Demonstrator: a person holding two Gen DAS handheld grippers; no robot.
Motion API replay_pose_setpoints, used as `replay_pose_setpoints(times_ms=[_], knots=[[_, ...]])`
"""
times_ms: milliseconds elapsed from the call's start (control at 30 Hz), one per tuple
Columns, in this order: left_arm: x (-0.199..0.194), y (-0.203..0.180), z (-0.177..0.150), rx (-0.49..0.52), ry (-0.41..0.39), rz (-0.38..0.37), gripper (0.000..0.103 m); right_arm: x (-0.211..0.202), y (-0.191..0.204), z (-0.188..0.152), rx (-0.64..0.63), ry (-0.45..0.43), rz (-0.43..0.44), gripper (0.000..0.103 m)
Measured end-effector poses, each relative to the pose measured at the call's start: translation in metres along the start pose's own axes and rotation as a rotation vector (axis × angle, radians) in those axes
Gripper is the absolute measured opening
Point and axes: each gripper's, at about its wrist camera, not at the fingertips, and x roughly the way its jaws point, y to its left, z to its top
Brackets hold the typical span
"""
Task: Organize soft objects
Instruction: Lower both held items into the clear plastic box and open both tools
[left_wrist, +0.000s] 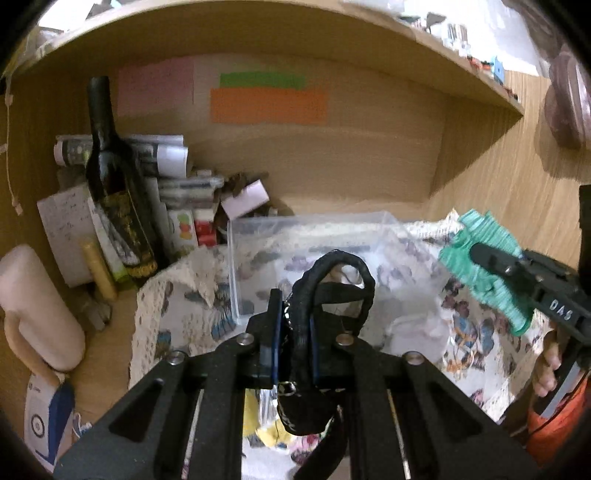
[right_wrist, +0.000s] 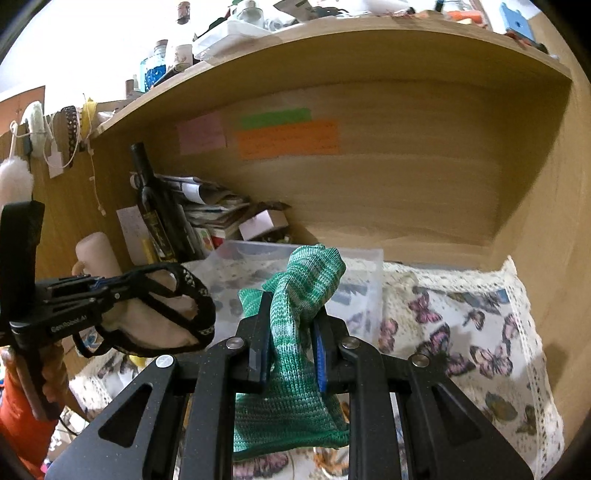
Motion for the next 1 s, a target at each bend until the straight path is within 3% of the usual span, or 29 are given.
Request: replay_pose_setpoints(times_ms=[267,367,533,733,867,1000], knots=[[0.0,0.004,0.033,-0.013,-0.114,0.059,0.011,0.03,-0.003,0.022,-0.014,0.012,0.018,0.016],[0.013,0.005,0.039,-0.016,-0.116,0.077,0.011,0.049,-0.008,0.028,-0.023,0.047,0.013,0.016],[0.052,0.011,0.044,-0.033,-0.061,0.092,0.011,0.083,-0.016,0.032,-0.037,0.128,-0.009,0.016],[0.102,0.014,0.041,-0.053,0.067,0.112,0.011,0.123,-0.02,0.023,-0.067,0.261,-0.019,0.017],[0.116,0.006,0.036,-0.032,0.123,0.077,0.011,0.141,-0.015,0.012,-0.115,0.357,-0.024,0.018],[0.12,-0.005,0.03,0.004,0.137,0.069,0.014,0.142,-0.015,0.01,-0.136,0.377,-0.047,0.022]])
